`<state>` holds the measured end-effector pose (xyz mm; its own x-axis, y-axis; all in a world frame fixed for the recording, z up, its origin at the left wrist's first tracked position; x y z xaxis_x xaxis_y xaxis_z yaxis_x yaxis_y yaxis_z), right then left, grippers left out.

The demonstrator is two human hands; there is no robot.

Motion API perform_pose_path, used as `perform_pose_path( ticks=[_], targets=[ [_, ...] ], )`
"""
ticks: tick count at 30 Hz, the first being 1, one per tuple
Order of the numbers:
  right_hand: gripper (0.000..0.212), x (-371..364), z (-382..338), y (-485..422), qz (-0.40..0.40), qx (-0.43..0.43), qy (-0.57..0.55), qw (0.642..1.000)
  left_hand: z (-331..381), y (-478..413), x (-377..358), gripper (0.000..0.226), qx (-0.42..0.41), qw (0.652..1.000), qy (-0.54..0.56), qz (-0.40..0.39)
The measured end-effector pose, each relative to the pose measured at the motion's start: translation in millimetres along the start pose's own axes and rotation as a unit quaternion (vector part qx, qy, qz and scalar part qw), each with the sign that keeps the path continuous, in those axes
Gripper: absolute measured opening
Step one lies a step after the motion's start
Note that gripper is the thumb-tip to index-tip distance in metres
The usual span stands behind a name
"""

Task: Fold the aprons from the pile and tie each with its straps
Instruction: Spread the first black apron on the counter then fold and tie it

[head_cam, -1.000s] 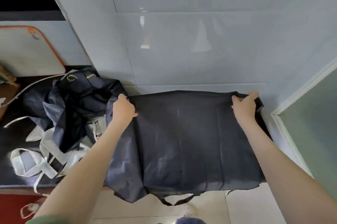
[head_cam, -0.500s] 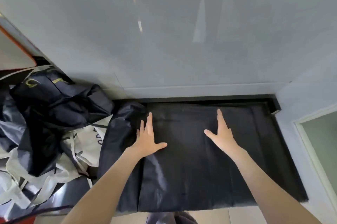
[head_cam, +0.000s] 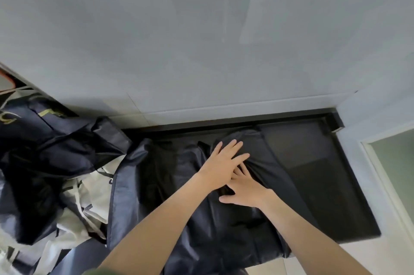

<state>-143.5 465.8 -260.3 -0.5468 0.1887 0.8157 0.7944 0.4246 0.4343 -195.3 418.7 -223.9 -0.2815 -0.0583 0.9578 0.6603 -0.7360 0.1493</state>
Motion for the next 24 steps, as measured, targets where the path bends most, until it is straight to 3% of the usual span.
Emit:
perform_pose_path(
  ticks=[2,4,6,8,10,12,15,17,18,21,22,24],
  targets=[
    [0.068,7.6,-2.4,4.8,0.036,0.023,-0.088,0.995,-18.4,-0.4,-15.5,0.065,0.064,0.997,0.005,-0.052],
    [0.055,21.8,12.9,18.7,0.137,-0.039,-0.205,0.968,-32.5,-1.0,-19.2,0.060,0.112,0.992,0.014,-0.054],
    [0.043,39.2,46.3,46.3,0.319,-0.160,-0.163,0.920,-35.4,-6.7,-10.8,0.064,0.135,0.990,0.010,-0.030],
    [0.046,43.3,82.1,85.5,0.397,-0.334,-0.056,0.853,-30.1,-13.3,-2.8,0.081,0.145,0.989,-0.018,-0.029],
    [0.041,28.6,104.5,110.5,0.316,-0.450,-0.047,0.834,-26.0,-14.8,0.4,0.095,0.164,0.985,-0.042,-0.036],
    [0.022,14.1,105.7,116.2,0.234,-0.453,-0.065,0.858,-22.4,-14.3,0.5,0.098,0.185,0.980,-0.052,-0.054],
    [0.011,12.9,89.9,113.9,0.254,-0.402,-0.183,0.861,-8.9,-14.6,2.4,0.084,0.177,0.976,-0.078,-0.095],
    [0.008,17.1,82.5,115.4,0.280,-0.391,-0.172,0.860,0.0,-11.7,0.9,0.077,0.150,0.980,-0.067,-0.114],
    [0.012,15.5,82.2,120.0,0.278,-0.406,-0.150,0.858,3.1,-7.5,-1.6,0.076,0.140,0.980,-0.056,-0.127],
    [0.060,-3.3,94.6,139.3,0.257,-0.501,-0.118,0.818,0.3,11.2,-6.4,0.081,0.153,0.977,-0.069,-0.128],
    [0.064,-7.8,96.5,142.4,0.255,-0.516,-0.139,0.806,-0.4,17.7,-7.0,0.084,0.164,0.977,-0.069,-0.121],
    [0.047,-13.5,93.3,142.9,0.240,-0.512,-0.141,0.813,2.5,29.7,-5.8,0.088,0.186,0.975,-0.054,-0.112]
  ],
)
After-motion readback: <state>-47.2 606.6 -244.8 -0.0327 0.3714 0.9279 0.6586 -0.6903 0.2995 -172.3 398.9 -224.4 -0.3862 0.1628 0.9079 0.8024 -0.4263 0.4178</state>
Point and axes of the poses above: each hand's wrist, its own y-axis away from the middle knuckle, its own x-axis out of the back of the hand, z = x × y, the point moved 7 cm from there along -y, towards the middle knuckle, and after that the axes turned 9 degrees about z, right-handed, at the moved point
